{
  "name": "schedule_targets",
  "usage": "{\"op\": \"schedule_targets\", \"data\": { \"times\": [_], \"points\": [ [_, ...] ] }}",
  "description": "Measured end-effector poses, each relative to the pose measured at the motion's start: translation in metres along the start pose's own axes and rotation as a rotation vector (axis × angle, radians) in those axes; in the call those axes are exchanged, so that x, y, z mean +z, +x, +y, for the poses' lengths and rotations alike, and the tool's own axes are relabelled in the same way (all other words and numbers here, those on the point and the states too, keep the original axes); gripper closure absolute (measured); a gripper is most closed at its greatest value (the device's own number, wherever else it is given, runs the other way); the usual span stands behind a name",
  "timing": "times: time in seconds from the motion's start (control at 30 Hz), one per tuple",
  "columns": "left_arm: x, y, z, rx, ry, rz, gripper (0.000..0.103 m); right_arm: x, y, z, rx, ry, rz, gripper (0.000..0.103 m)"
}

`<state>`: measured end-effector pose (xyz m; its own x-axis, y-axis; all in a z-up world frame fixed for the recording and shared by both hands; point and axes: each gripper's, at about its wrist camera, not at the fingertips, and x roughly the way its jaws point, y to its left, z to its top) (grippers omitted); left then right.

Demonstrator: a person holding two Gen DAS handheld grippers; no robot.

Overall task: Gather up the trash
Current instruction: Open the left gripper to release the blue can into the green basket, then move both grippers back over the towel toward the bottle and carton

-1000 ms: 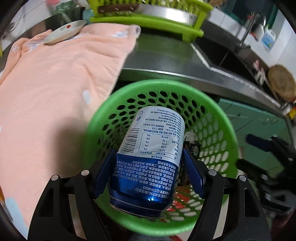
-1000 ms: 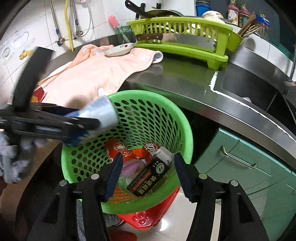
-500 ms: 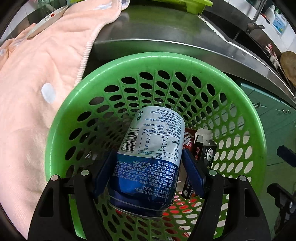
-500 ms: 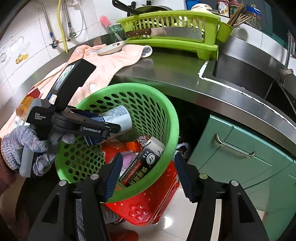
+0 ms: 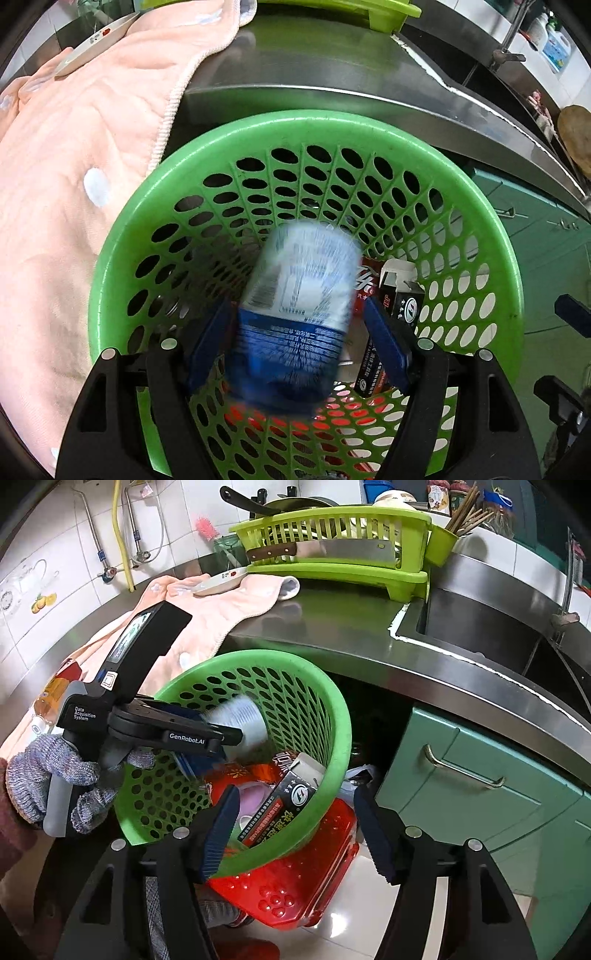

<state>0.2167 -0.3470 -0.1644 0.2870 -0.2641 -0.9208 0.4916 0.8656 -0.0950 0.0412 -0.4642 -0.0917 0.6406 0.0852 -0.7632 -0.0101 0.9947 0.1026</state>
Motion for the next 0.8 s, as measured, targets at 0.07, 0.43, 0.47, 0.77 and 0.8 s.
{"op": "schedule_targets", "data": {
  "times": [0.07,0.43,0.47,0.77,0.8],
  "points": [
    [-0.001,-0.002,0.001,-0.004,-0.004,-0.001,0.029,0.001,-0.002,0.001,0.0,-0.002,-0.003,0.041],
    [-0.018,-0.06,0.017,-0.034,-0.029,-0.092,0.028,0.01,-0.023,0.015,0.001,0.008,-0.052,0.038],
    [-0.021,-0.07,0.021,-0.032,-0.033,-0.109,0.028,0.013,-0.026,0.019,0.006,0.01,-0.057,0.037],
    [-0.066,-0.17,0.08,0.007,-0.117,-0.269,0.028,0.031,-0.033,0.081,0.075,-0.068,-0.101,0.031],
    [-0.071,-0.177,0.087,0.01,-0.128,-0.28,0.028,0.033,-0.031,0.091,0.089,-0.08,-0.1,0.029]
  ]
}}
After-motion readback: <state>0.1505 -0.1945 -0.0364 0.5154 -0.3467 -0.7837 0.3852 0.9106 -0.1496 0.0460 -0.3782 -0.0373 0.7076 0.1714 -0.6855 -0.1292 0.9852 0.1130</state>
